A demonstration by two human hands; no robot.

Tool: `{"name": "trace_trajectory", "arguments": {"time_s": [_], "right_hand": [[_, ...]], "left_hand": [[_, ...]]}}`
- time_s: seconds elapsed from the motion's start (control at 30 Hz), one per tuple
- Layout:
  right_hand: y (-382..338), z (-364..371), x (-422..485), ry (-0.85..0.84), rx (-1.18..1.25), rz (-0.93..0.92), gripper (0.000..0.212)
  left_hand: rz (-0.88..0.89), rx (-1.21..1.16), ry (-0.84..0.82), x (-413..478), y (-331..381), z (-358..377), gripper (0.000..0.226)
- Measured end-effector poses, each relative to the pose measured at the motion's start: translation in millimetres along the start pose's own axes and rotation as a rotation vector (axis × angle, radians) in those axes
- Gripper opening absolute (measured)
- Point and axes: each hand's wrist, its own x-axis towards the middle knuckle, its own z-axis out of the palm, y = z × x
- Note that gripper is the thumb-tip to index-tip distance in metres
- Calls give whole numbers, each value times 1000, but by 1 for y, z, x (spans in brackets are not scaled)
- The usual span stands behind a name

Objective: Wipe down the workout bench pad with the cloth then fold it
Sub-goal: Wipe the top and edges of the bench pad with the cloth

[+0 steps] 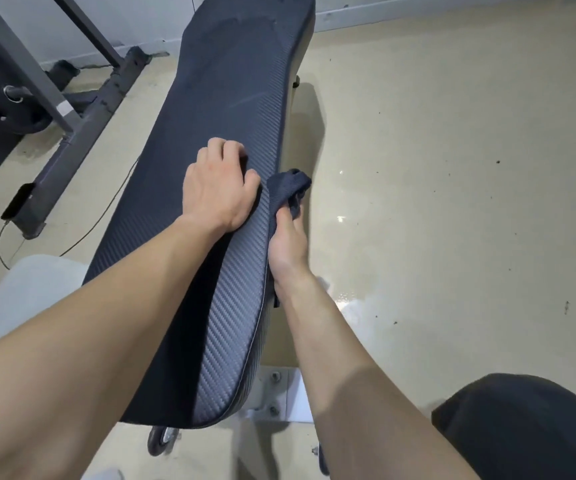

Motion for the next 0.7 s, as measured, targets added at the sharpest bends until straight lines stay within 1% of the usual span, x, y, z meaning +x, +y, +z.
{"name": "trace_trajectory", "arguments": {"time_s": [0.1, 0.23, 0.33, 0.47, 0.7], "right_hand": [[2, -7, -37, 11, -1, 80, 42], [7, -9, -72, 35, -12, 135, 42], [6, -8, -80, 48, -34, 134, 40], [-8, -1, -54, 49, -61, 107, 40], [-31, 16, 25, 50, -140, 59, 43]], "left_hand": [[16, -46, -17, -2, 0, 3, 40], [-1, -108, -81, -5, -1, -2, 44], [7, -149, -104, -6, -1, -6, 45], [17, -163, -105, -6, -4, -6, 47], [15, -161, -61, -6, -6, 2, 47]]}}
